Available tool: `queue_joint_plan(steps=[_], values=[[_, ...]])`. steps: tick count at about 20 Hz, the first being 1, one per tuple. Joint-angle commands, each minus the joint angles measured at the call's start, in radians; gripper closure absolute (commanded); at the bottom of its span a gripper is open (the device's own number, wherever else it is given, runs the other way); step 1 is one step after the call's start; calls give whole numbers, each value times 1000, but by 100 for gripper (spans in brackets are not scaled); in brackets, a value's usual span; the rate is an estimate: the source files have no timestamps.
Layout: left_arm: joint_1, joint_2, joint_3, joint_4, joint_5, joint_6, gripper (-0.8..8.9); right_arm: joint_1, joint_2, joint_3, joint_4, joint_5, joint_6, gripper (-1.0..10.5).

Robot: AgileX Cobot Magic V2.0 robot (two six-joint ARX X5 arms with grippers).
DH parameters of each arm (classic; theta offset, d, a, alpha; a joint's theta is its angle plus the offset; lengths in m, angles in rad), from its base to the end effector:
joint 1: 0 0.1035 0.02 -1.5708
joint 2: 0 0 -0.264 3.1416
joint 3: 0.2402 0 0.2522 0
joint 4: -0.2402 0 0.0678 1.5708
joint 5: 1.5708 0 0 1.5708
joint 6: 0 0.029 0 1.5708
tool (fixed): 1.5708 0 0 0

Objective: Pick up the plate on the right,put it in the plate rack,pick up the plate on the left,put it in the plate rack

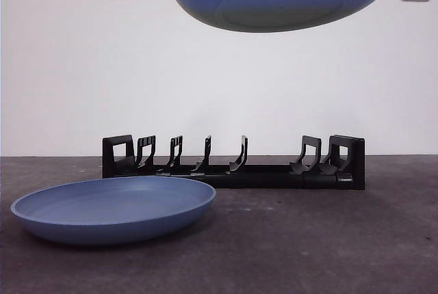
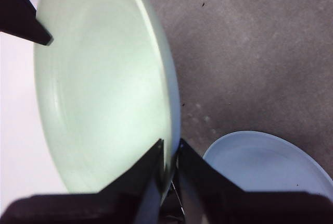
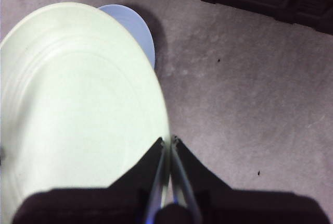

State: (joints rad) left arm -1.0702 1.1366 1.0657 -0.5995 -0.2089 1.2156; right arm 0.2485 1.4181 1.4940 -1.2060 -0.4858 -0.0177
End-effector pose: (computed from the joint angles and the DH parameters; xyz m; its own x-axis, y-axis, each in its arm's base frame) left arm 0.1171 -0.2014 0.3257 0.5498 -0.5730 -0.6078 0.5509 -0.2982 0.7795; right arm 0.2481 0.0769 0.3583 0.2508 0.5453 -0.7998 -0.4260 0.8041 0.4147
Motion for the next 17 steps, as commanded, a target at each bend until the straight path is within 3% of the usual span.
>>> queue_joint_plan(steps=[1, 5, 11, 17], values=[[-3, -4, 0, 6, -21, -41, 822, 1, 4, 0, -3, -5, -9, 956], [-4, -4, 0, -7, -20, -76, 821, 1, 4, 0, 24, -5, -9, 930], [-4, -4, 0, -13, -19, -175, 821, 1, 3, 1, 86, -37, 11, 589], [5, -4, 0, -2, 54, -341, 821, -1, -37, 4, 211, -42, 52, 585]])
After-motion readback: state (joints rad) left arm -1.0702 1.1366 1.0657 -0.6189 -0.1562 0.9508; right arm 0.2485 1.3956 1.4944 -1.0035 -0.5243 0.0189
